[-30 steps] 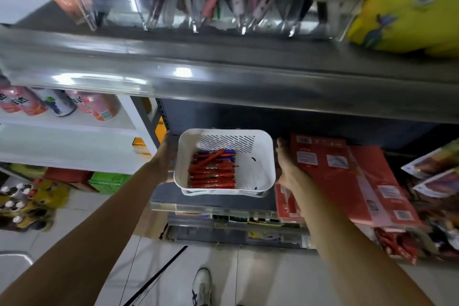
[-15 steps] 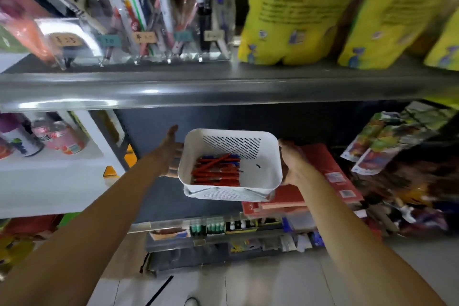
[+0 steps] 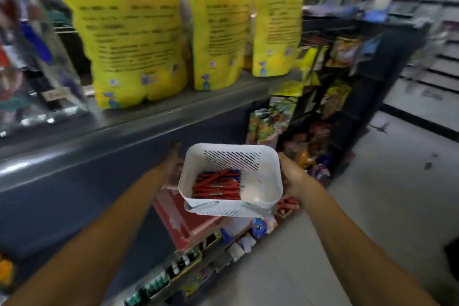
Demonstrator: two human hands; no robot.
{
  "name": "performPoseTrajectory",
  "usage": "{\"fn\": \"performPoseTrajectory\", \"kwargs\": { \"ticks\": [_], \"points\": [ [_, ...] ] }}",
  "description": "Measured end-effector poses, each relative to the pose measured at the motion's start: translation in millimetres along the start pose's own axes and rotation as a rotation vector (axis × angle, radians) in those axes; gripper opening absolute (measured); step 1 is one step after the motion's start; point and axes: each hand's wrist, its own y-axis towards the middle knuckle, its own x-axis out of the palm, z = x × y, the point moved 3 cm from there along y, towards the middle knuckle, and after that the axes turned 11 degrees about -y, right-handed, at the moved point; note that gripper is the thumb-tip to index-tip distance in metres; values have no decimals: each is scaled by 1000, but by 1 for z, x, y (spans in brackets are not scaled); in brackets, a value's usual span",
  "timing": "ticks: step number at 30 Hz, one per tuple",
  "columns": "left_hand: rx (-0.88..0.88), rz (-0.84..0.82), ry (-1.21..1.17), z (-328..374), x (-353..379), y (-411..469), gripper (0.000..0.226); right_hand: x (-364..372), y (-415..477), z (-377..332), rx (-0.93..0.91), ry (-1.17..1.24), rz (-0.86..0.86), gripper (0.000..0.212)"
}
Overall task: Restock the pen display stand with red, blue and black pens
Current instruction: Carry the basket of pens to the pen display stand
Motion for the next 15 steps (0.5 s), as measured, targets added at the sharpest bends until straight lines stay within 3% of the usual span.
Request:
{"fn": "performPoseTrajectory", "kwargs": {
  "ticks": [2, 5, 15],
  "points": [
    [-7, -45, 54, 4, 29, 9, 69, -28, -5, 12, 8, 57, 109, 49],
    [-33, -156, 132, -1, 72, 29, 76, -55, -26, 29, 18, 134, 100, 53],
    [-67, -336, 289, -52, 214, 21, 63, -149, -73, 103, 154, 264, 389, 36]
  ]
}}
